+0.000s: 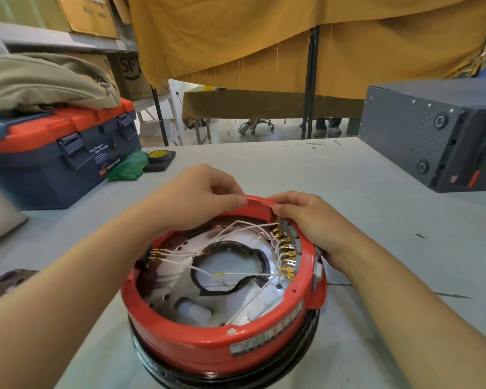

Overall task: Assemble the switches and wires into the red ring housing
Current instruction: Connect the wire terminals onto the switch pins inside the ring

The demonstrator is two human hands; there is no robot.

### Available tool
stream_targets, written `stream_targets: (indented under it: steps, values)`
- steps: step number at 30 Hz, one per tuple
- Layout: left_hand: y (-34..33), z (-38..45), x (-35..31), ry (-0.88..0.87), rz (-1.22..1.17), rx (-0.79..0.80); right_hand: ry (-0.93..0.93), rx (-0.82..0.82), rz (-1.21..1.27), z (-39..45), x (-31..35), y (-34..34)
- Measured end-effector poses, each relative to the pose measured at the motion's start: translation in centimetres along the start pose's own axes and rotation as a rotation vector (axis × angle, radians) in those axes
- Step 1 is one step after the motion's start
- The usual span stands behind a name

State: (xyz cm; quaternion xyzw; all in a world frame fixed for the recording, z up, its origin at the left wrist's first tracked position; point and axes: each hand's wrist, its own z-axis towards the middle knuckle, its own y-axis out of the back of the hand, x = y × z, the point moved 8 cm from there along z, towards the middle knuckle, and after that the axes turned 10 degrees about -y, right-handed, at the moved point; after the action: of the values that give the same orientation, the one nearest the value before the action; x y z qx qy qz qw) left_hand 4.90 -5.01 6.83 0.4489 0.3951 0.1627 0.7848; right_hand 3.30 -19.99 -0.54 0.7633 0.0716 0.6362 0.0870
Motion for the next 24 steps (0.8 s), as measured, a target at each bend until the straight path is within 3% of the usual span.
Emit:
stream_targets:
  steps: [8, 12, 15, 24]
  values:
    - [5.1, -6.1, 8.5, 0.243, -0.198, -0.364, 0.014, -0.014, -0.043, 0.1, 0.2, 0.5]
    - [3.7, -8.3, 13.1, 0.425, -0.182, -0.255, 0.021, 0.005, -0.025, 0.0, 0.4, 0.8]
    - [2.1, -9.2, 14.8, 0.468, -0.175, -0.16, -0.003, 0.017, 0.026, 0.2, 0.2, 1.1]
    - [1.2, -10.2, 16.1, 0.338, -0.141, -0.11, -0.051, 0.012, 0.088, 0.4, -0.3, 0.9]
